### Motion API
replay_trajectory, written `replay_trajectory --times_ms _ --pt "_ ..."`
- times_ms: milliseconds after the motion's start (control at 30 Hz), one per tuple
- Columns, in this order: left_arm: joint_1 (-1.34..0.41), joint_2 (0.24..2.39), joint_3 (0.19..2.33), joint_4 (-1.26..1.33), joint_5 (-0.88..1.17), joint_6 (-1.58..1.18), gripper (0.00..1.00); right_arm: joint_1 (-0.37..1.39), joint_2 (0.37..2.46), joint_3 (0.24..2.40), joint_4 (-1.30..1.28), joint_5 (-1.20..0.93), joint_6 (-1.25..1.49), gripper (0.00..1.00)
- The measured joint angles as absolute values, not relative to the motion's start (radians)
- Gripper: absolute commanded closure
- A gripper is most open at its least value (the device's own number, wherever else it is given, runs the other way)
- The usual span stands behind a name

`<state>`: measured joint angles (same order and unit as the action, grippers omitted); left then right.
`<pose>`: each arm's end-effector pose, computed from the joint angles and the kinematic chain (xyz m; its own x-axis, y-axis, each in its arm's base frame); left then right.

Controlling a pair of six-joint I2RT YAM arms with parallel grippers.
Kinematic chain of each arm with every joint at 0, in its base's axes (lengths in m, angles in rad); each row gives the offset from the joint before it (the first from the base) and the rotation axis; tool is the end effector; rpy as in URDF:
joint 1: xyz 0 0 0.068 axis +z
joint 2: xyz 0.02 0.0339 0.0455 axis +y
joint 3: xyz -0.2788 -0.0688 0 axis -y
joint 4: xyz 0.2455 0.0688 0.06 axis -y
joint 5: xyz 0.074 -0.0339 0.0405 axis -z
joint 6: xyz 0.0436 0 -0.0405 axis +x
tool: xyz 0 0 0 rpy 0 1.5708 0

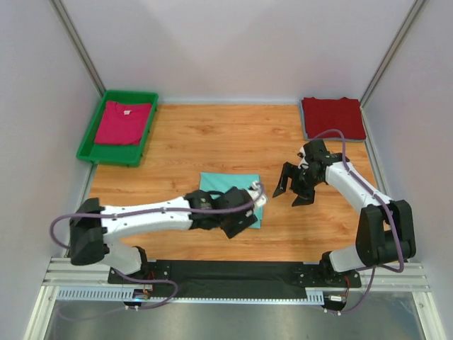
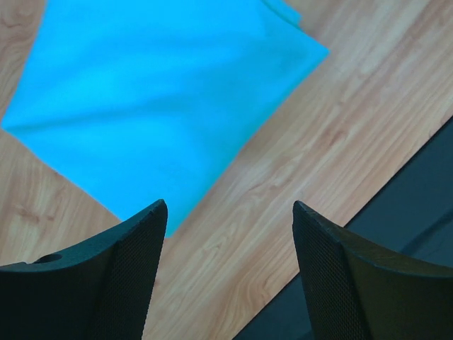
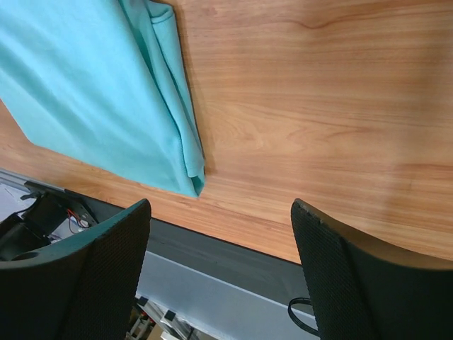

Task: Fold and stack the t-shirts
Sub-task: Neatly place the folded tshirt to the corner

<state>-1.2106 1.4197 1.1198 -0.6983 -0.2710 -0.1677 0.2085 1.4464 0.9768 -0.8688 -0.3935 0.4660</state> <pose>0.1142 -0.2702 0.2764 -0.4341 0.6962 -0.5718 0.7892 0.5999 0.1314 0.2488 0.0697 0.2214 -0.9752 0.2178 -0.0381 0.1798 0.8814 0.4368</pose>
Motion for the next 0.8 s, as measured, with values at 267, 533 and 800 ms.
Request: replay_trajectory --times_ms 267,533,800 --pt "-1.439 1.825 1.258 -0.641 -0.492 -0.117 0.22 0.141 1.35 0.906 -0.879 -0.416 0.461 0.18" --pt "-1.441 1.922 1.306 -0.567 -0.523 0.004 0.26 0.119 1.29 0.806 -0.877 -0.44 0.45 0.18" --pt "-1.441 2.002 1.333 -0.506 -0.552 0.082 0.43 0.116 1.311 0.792 -0.846 -0.479 0.451 0.18"
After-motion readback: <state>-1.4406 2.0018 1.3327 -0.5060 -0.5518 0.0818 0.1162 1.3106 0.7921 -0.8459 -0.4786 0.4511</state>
